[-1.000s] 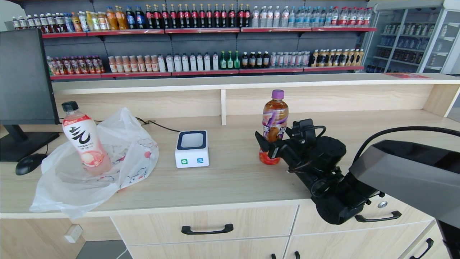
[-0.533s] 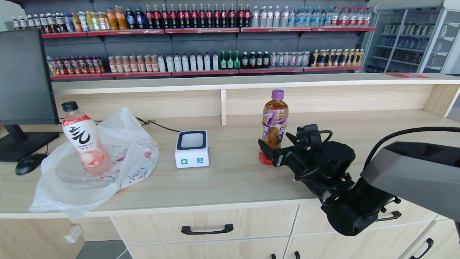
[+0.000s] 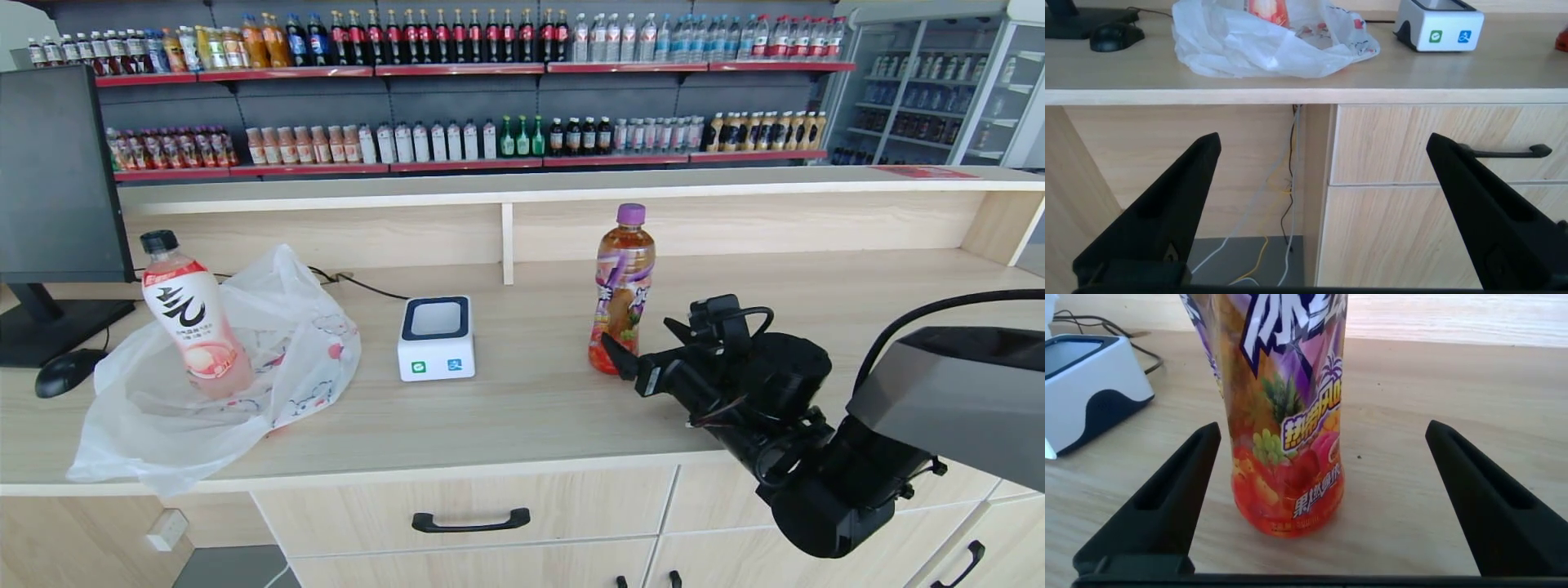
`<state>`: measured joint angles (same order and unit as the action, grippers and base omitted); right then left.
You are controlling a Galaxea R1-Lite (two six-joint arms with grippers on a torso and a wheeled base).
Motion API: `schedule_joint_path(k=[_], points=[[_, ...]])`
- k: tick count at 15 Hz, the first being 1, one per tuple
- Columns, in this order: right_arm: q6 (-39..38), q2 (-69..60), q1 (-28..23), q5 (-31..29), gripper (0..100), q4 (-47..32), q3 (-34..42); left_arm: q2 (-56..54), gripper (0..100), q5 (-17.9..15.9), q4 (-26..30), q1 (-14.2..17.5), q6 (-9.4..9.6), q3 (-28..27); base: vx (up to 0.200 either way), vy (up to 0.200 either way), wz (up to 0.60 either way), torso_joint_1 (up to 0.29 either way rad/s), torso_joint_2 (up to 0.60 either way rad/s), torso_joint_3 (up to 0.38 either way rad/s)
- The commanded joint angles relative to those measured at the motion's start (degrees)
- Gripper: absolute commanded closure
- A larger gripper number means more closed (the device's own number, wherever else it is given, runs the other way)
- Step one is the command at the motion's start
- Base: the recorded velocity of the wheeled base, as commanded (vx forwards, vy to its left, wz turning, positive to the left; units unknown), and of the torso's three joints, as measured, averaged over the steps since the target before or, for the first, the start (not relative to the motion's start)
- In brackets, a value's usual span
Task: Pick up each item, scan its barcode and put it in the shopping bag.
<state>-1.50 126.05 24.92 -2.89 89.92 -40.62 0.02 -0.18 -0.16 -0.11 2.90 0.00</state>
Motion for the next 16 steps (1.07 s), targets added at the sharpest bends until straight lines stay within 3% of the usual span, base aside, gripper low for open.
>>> schedule_joint_path(k=[1,16], points=[[0.01,-0.37,-0.22,-0.01,0,0.08,0.19,-0.02,0,0.01,-0.02,0.02,0.0,0.0,0.0,0.0,0.0,0.0,0.0,0.0],[0.01,-0.46,-3.56,-0.1,0,0.08,2.21,-0.02,0,0.01,-0.02,0.02,0.09,0.0,0.0,0.0,0.0,0.0,0.0,0.0]])
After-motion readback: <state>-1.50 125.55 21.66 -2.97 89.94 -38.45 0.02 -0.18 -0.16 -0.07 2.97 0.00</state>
